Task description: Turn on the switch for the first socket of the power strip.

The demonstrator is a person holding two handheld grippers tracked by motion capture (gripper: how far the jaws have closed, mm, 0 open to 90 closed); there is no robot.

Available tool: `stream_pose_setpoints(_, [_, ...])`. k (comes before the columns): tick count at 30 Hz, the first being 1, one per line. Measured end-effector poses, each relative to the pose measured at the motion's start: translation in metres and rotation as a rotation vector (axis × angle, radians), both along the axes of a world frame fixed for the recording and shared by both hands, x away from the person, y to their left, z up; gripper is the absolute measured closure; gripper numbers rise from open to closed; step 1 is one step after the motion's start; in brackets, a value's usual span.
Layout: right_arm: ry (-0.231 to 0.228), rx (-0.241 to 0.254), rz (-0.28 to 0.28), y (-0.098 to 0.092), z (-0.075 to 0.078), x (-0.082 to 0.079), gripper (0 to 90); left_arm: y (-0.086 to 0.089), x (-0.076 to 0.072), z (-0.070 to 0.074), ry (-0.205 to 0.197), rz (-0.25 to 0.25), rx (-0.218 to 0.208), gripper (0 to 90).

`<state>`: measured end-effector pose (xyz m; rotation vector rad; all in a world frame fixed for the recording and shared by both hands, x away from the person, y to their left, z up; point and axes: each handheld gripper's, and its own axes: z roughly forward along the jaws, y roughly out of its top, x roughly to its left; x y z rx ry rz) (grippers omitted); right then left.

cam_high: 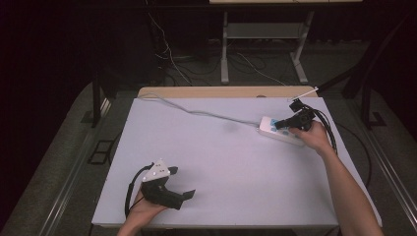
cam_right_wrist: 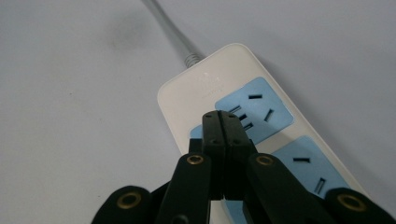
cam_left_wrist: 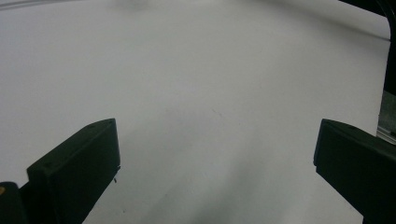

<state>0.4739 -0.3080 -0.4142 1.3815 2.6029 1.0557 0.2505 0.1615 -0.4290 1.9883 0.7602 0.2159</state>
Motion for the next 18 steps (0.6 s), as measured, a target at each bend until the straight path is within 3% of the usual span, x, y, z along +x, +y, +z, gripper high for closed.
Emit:
stream_pose_setpoints(13, [0.009,0.020,0.018,0.0060,-0.0019,0.0000,89.3,-0.0002,0.0001,-0.0003,-0.002,-0.005,0.007,0.0])
stream_pose_setpoints(18, [0.003,0.000,0.022,0.0081,-0.0014,-0.0007,89.4,-0.0012,0.0000,-0.0008,0.001,-0.010,0.011,0.0])
